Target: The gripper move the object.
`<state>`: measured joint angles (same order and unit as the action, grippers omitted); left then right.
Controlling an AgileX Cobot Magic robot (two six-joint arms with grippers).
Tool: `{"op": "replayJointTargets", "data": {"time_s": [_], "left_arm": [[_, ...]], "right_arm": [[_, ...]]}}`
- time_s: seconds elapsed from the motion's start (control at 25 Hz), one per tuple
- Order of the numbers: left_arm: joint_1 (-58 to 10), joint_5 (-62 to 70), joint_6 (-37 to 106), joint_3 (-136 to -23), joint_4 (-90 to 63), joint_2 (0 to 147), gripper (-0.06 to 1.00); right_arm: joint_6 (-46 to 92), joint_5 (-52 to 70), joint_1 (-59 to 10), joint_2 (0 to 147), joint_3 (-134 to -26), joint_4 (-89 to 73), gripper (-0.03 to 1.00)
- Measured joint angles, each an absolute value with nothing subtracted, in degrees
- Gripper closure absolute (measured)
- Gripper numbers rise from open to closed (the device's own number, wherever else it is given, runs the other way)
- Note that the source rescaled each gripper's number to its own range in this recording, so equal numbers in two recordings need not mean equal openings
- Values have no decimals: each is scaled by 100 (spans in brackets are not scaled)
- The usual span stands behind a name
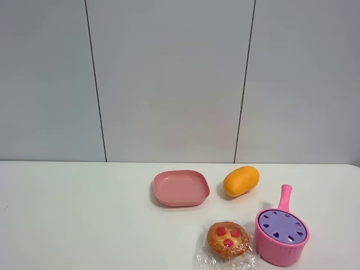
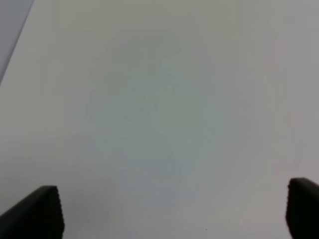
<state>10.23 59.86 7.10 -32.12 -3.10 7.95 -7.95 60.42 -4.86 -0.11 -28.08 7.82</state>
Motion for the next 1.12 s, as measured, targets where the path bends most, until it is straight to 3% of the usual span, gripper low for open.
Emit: {"op": "replayJointTargets", "data": {"time_s": [0.6, 1.12], "left_arm": [[404, 6015, 202, -2895, 85, -17, 3], [383, 6015, -96, -2895, 286, -17, 3]], "right_arm": [[-795, 6042, -486, -11, -2808, 782, -3], [-795, 6042, -486, -11, -2808, 782, -3]]}}
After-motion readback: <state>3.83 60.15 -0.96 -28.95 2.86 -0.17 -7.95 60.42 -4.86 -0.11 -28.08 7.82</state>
